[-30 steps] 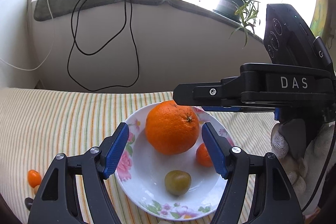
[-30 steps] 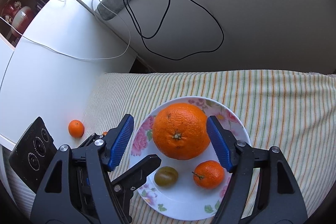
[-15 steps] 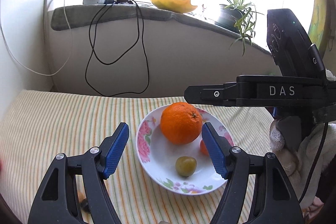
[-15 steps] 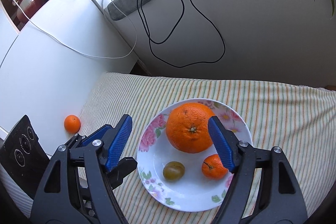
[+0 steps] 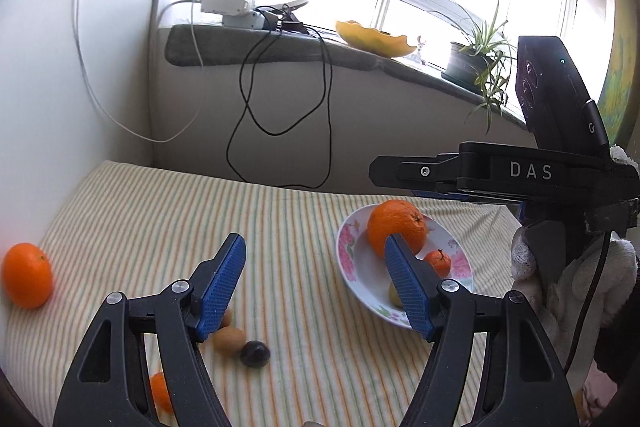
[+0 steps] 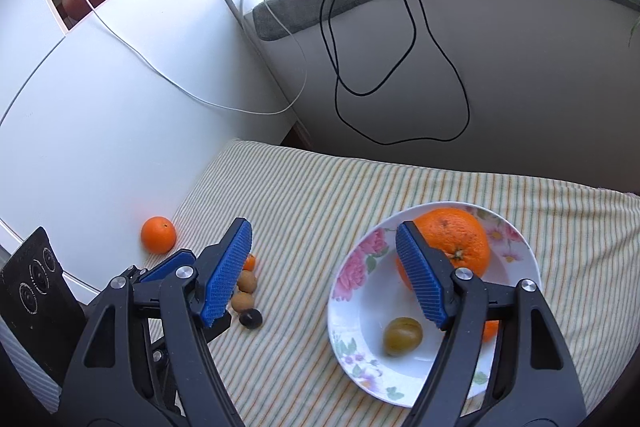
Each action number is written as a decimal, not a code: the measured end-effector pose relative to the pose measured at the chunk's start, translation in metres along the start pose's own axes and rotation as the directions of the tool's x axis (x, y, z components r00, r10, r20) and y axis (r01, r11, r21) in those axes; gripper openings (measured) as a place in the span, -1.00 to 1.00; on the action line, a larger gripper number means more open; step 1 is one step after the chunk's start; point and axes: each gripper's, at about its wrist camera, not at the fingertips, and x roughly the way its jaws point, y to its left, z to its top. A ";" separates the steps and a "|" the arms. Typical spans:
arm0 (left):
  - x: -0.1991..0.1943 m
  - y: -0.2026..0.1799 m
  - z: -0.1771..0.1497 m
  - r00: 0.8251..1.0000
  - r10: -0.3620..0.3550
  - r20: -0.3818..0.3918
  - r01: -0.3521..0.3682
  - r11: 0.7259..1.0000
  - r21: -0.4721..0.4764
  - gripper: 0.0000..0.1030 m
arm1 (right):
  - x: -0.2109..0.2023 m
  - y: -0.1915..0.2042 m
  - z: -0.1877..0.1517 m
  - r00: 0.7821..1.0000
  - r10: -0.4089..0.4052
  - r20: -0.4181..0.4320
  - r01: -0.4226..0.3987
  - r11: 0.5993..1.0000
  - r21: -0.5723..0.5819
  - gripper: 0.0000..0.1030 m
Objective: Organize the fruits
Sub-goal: 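Move both tools back toward the remaining orange by the wall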
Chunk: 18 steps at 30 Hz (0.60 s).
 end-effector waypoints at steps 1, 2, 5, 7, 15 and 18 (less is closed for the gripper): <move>-0.003 0.004 0.000 1.000 0.006 0.003 -0.006 1.000 -0.006 0.39 | 0.003 0.005 0.000 1.000 0.007 -0.007 -0.007 1.000 -0.015 0.50; -0.006 0.009 0.000 1.000 0.013 0.006 -0.013 1.000 -0.011 0.39 | 0.005 0.011 0.000 1.000 0.011 -0.012 -0.011 0.999 -0.033 0.50; -0.017 0.022 -0.001 0.999 0.036 0.023 -0.035 0.999 -0.029 0.39 | 0.014 0.029 -0.001 1.000 0.004 -0.029 -0.006 0.996 -0.090 0.50; -0.024 0.032 -0.002 0.998 0.054 0.034 -0.053 0.998 -0.041 0.39 | 0.020 0.042 -0.001 0.999 0.000 -0.041 -0.005 0.992 -0.127 0.50; -0.046 0.078 -0.017 0.989 0.138 0.050 -0.132 0.985 -0.113 0.39 | 0.043 0.085 -0.004 0.995 0.037 -0.096 -0.057 0.977 -0.207 0.50; -0.049 0.097 -0.027 0.982 0.183 0.039 -0.177 0.975 -0.136 0.39 | 0.053 0.100 -0.004 0.991 0.062 -0.115 -0.087 0.970 -0.228 0.50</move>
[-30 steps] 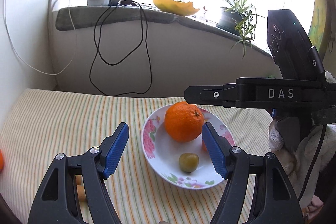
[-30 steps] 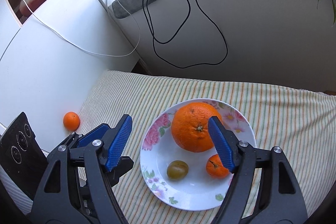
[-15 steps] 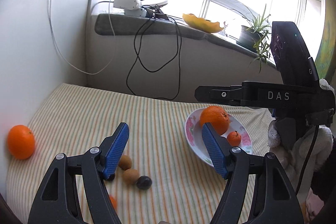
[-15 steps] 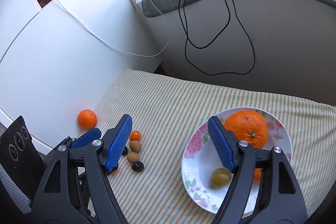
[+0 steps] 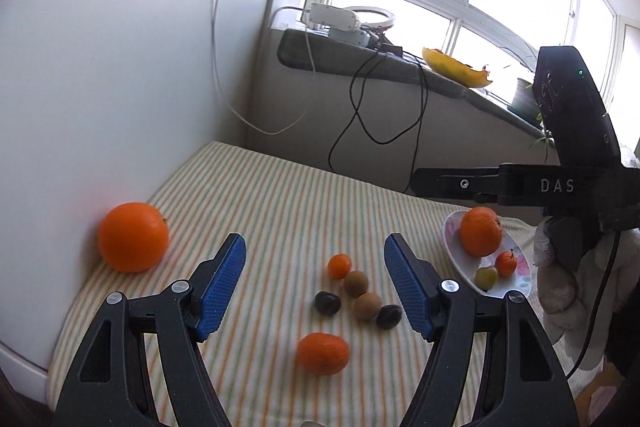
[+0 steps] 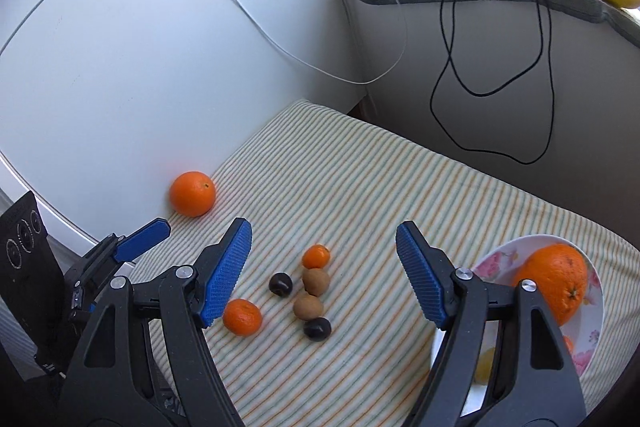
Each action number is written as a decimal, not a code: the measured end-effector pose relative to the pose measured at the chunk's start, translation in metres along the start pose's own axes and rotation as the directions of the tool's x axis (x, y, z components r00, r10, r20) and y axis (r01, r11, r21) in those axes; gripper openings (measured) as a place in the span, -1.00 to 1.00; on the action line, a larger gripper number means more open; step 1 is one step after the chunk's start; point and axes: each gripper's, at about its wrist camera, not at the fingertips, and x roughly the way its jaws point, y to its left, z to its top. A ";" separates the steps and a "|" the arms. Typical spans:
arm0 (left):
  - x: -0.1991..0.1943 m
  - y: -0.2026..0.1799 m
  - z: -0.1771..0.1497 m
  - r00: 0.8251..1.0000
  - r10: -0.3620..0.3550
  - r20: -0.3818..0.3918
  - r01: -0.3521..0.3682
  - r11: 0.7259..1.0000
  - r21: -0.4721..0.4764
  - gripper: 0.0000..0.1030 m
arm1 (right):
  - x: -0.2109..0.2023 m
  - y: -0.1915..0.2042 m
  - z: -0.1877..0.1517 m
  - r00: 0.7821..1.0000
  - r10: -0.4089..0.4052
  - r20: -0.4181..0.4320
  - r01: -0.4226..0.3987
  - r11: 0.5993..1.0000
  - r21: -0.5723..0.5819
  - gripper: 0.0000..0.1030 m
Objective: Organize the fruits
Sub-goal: 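Move both tools back toward the remaining orange by the wall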
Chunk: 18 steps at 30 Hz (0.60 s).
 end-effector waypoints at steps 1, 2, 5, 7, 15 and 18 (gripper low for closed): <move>-0.001 0.008 -0.002 1.000 0.011 -0.003 -0.011 1.000 -0.016 0.39 | 0.004 0.005 0.002 1.000 0.007 -0.004 -0.007 1.000 -0.007 0.50; -0.001 0.016 -0.005 1.000 0.024 -0.003 -0.025 0.999 -0.034 0.39 | 0.007 0.009 0.003 1.000 0.018 -0.008 -0.019 1.000 -0.014 0.50; -0.004 0.037 -0.011 0.998 0.058 -0.006 -0.059 0.996 -0.073 0.39 | 0.021 0.022 0.008 0.998 0.057 -0.025 -0.057 0.998 -0.033 0.51; -0.005 0.050 -0.015 0.997 0.081 -0.008 -0.081 0.992 -0.094 0.39 | 0.030 0.032 0.012 0.997 0.072 -0.032 -0.073 0.996 -0.045 0.56; -0.008 0.084 -0.028 0.984 0.177 0.000 -0.175 0.971 -0.161 0.39 | 0.073 0.062 0.023 0.982 0.166 -0.091 -0.171 0.983 -0.060 0.73; -0.006 0.094 -0.030 0.980 0.201 0.008 -0.196 0.962 -0.191 0.39 | 0.091 0.070 0.028 0.971 0.207 -0.117 -0.214 0.976 -0.048 0.73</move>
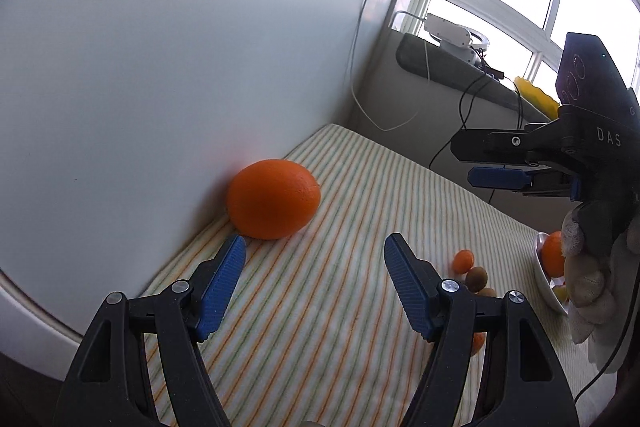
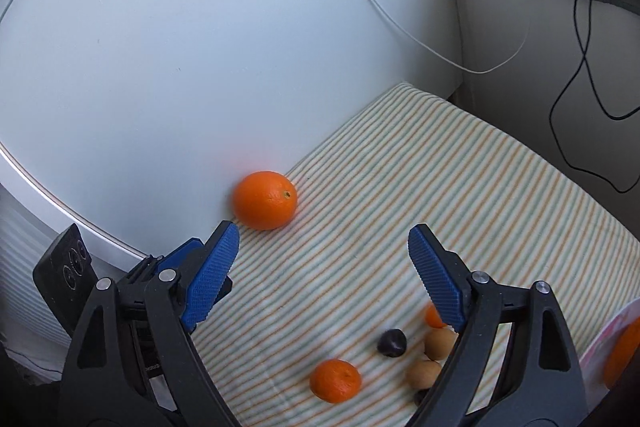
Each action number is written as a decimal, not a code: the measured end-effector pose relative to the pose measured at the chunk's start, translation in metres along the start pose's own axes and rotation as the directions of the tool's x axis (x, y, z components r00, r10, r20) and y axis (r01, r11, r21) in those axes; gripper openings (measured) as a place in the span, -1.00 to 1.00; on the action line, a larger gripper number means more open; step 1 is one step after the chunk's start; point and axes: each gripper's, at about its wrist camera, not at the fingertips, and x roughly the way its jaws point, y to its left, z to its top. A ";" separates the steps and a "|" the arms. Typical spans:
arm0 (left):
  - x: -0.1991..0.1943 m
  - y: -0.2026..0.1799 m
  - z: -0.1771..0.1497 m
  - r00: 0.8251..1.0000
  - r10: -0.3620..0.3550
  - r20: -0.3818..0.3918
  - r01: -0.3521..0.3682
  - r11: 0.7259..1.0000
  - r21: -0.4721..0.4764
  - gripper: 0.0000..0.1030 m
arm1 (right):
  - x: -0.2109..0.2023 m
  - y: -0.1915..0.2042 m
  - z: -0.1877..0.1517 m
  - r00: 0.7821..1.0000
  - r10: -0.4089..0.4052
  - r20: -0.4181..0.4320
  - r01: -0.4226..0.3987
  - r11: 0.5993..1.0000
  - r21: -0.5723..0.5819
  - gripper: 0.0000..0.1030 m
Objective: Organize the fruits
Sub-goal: 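Move both tools back toward the remaining orange by the wall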
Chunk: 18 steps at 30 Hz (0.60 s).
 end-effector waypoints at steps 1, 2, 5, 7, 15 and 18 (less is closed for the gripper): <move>0.002 0.002 0.000 1.000 0.003 -0.003 -0.003 1.000 -0.007 0.39 | 0.006 0.002 0.002 1.000 0.015 -0.010 -0.015 1.000 0.006 0.73; 0.005 0.005 0.000 1.000 0.003 -0.008 -0.003 1.000 -0.014 0.39 | 0.012 0.003 0.005 0.999 0.036 -0.019 -0.036 0.999 0.014 0.73; 0.010 0.007 0.000 1.000 0.016 -0.008 -0.016 1.000 -0.015 0.39 | 0.033 0.005 0.014 0.994 0.092 -0.058 -0.090 0.996 0.029 0.73; 0.014 0.007 0.000 1.000 0.015 -0.013 -0.015 1.000 -0.016 0.39 | 0.047 0.008 0.019 0.990 0.115 -0.080 -0.113 0.993 0.034 0.73; 0.025 0.009 0.004 0.999 0.017 -0.031 -0.017 1.000 -0.023 0.39 | 0.097 0.011 0.026 0.971 0.175 -0.162 -0.166 0.984 0.068 0.73; 0.028 0.007 0.005 0.999 0.019 -0.033 -0.019 1.000 -0.016 0.39 | 0.111 0.010 0.029 0.965 0.190 -0.179 -0.177 0.980 0.087 0.73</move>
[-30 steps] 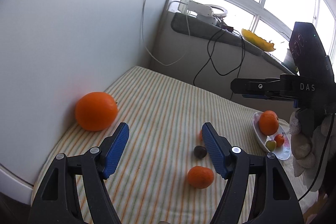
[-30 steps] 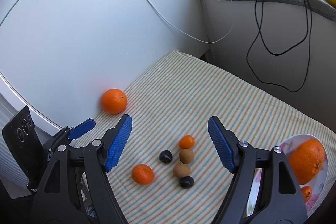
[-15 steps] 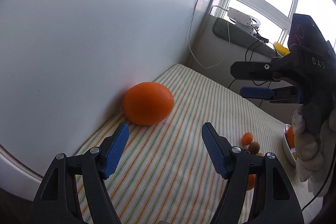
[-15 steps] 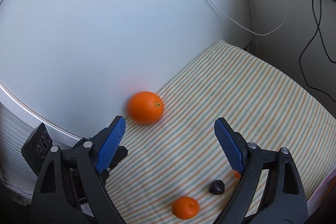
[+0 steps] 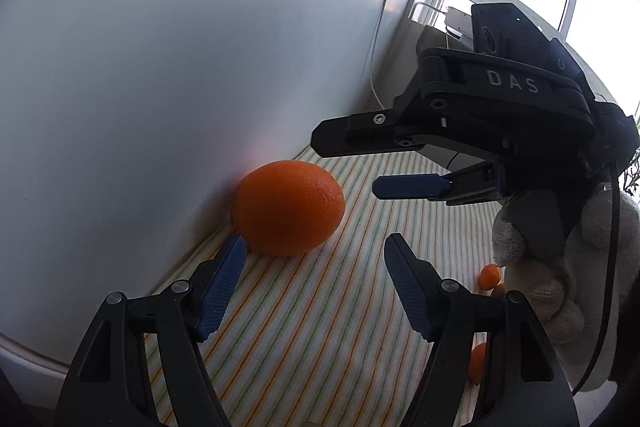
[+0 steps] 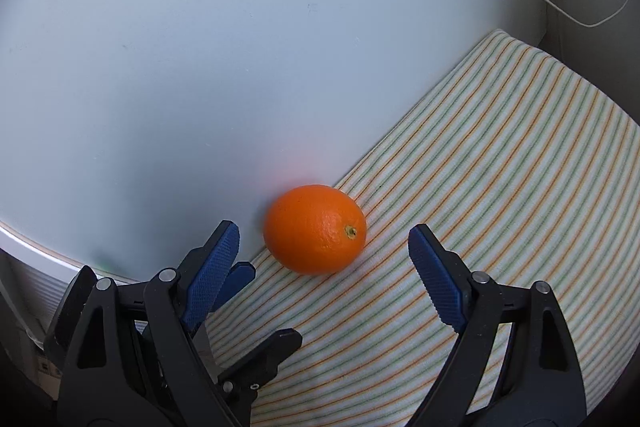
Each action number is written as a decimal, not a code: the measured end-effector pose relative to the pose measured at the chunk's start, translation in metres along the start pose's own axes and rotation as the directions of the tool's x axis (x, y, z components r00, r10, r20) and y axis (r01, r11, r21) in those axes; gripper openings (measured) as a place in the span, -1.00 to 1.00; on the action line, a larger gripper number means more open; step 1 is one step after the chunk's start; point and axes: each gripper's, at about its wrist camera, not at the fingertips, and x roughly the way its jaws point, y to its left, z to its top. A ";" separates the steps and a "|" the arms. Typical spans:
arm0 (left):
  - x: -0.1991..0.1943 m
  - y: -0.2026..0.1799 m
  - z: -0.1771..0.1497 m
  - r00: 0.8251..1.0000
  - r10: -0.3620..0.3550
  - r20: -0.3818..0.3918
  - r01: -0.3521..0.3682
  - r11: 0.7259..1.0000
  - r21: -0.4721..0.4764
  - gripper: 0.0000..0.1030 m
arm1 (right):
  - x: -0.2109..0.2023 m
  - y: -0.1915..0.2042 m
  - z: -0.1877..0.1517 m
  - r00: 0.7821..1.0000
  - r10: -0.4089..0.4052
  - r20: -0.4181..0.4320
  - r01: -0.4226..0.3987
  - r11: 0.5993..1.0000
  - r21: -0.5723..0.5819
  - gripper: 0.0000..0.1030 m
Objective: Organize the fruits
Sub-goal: 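Move both tools back toward the remaining orange by the wall, then close the right tool on the large orange by the wall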
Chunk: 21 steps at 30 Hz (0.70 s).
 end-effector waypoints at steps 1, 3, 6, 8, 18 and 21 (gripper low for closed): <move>0.001 0.000 0.000 1.000 0.002 -0.001 -0.002 1.000 0.004 0.39 | 0.004 -0.001 0.002 1.000 0.002 -0.005 -0.002 1.000 0.006 0.72; 0.000 0.001 -0.001 1.000 0.009 0.001 -0.009 1.000 0.001 0.39 | 0.013 -0.004 0.005 1.000 0.013 -0.014 -0.013 1.000 0.019 0.72; 0.003 0.003 -0.002 1.000 0.019 -0.005 -0.019 1.000 -0.002 0.39 | 0.022 -0.008 0.006 0.999 0.028 -0.031 -0.027 0.999 0.034 0.64; 0.004 0.004 -0.002 1.000 0.026 -0.009 -0.026 1.000 -0.001 0.39 | 0.028 -0.009 0.008 0.998 0.044 -0.040 -0.042 0.998 0.041 0.61; 0.008 0.007 -0.005 0.999 0.045 -0.031 -0.045 0.999 -0.006 0.39 | 0.048 -0.013 0.012 0.995 0.077 -0.070 -0.072 0.996 0.060 0.44; 0.010 0.008 -0.003 0.998 0.050 -0.038 -0.050 0.999 -0.012 0.39 | 0.049 -0.014 0.012 0.994 0.084 -0.073 -0.079 0.995 0.063 0.43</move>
